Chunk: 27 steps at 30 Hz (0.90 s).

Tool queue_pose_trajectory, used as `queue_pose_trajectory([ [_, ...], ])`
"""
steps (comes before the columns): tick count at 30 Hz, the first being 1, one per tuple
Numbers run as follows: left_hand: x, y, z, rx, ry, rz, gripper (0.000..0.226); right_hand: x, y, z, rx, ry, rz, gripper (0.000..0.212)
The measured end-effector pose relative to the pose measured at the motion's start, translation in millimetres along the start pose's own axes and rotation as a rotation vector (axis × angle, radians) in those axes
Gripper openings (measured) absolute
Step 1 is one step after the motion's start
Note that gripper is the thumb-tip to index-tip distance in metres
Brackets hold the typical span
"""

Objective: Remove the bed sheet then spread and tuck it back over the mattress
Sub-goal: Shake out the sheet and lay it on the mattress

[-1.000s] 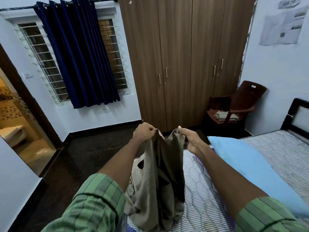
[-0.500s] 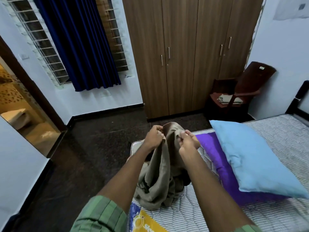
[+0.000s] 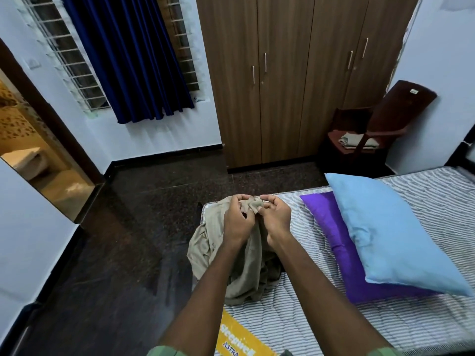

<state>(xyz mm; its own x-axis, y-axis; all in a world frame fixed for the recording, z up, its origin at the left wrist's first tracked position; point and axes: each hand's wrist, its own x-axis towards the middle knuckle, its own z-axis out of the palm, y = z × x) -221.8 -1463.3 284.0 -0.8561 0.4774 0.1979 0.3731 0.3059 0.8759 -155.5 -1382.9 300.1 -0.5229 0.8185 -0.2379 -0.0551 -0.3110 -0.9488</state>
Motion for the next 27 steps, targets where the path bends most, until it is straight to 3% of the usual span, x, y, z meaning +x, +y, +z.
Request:
queue_pose_trajectory([
  [8,-8,-2,-4,0.337,0.052,-0.138,0.053,-1,-5,-7,-0.119,-0.095,-0.041,0.037],
  [12,-9,5,-11,0.266,0.204,-0.068,0.030,3,-13,-11,-0.378,-0.075,-0.165,0.035],
  [15,-7,12,-12,0.131,0.264,-0.041,0.025,7,-13,-10,-0.488,-0.169,-0.154,0.028],
  [19,-9,20,-10,0.043,0.201,0.037,0.030,11,-8,-11,-0.573,-0.214,-0.213,0.022],
  [27,-7,17,-18,0.209,0.043,0.168,0.044,18,-18,-27,-0.308,-0.387,-0.072,0.037],
])
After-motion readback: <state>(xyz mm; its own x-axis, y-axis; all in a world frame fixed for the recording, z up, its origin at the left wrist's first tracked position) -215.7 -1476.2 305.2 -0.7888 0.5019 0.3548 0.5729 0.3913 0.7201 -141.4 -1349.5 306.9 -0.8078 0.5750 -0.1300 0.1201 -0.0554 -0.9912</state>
